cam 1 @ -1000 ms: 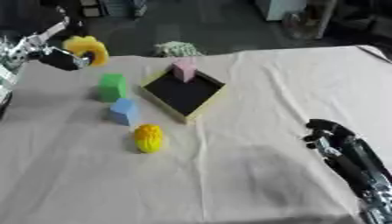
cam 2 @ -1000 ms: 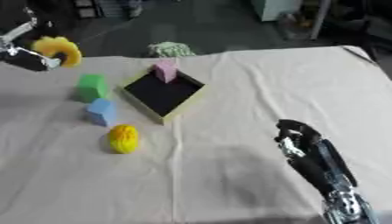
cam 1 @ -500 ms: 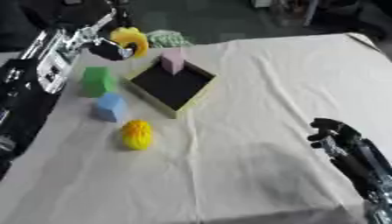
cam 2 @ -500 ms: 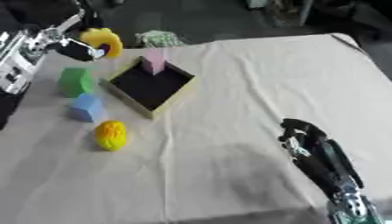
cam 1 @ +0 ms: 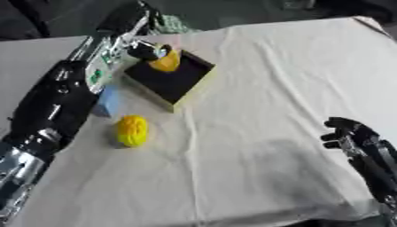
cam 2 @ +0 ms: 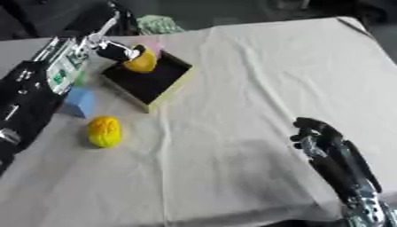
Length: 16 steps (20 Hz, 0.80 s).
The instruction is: Pick up objects on the table and place them in the box.
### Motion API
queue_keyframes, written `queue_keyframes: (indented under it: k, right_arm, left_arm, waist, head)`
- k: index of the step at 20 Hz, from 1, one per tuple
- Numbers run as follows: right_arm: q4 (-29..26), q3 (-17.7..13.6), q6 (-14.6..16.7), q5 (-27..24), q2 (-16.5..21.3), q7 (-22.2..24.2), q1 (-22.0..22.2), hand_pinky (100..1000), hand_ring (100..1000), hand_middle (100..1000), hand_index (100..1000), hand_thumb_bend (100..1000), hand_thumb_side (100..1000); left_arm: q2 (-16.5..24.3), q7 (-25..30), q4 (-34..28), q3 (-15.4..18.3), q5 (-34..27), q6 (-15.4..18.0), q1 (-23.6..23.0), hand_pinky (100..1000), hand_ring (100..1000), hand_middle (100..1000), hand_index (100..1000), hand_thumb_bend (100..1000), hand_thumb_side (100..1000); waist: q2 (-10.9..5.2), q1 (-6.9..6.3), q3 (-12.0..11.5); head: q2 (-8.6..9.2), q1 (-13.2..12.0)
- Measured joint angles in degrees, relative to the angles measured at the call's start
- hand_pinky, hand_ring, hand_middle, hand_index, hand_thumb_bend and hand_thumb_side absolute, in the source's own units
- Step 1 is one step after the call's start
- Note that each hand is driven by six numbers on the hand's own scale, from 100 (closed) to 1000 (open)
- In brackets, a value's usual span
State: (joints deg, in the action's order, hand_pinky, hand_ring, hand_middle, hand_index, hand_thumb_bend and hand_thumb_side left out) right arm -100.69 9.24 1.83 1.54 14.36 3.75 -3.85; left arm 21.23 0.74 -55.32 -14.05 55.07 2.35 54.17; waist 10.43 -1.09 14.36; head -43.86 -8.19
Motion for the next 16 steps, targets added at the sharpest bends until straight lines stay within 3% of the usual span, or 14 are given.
queue_keyframes:
  k: [11,16]
  right_arm:
    - [-0.19,0.01,0.14,-0.18,0.00,0.25,-0.24,685,692,761,809,100,602]
    - [-0.21,-0.16,0.24,-0.11,-0.02,0.13,-0.04,686,692,761,809,100,588]
  left_arm:
    - [-1.66,-1.18,0.58,-1.57,1.99,1.32,-0.17,676,608,596,765,548,341]
    - [0.40,-0.57,-3.03,-1.65,-0.05,3.06,-0.65,702,643,636,798,569,366]
  waist:
    - [0.31,-0.26,0.73]
    - [-0.83,-0.44,-1.05]
  head:
    - [0.00,-0.29]
    - [0.00,0.79]
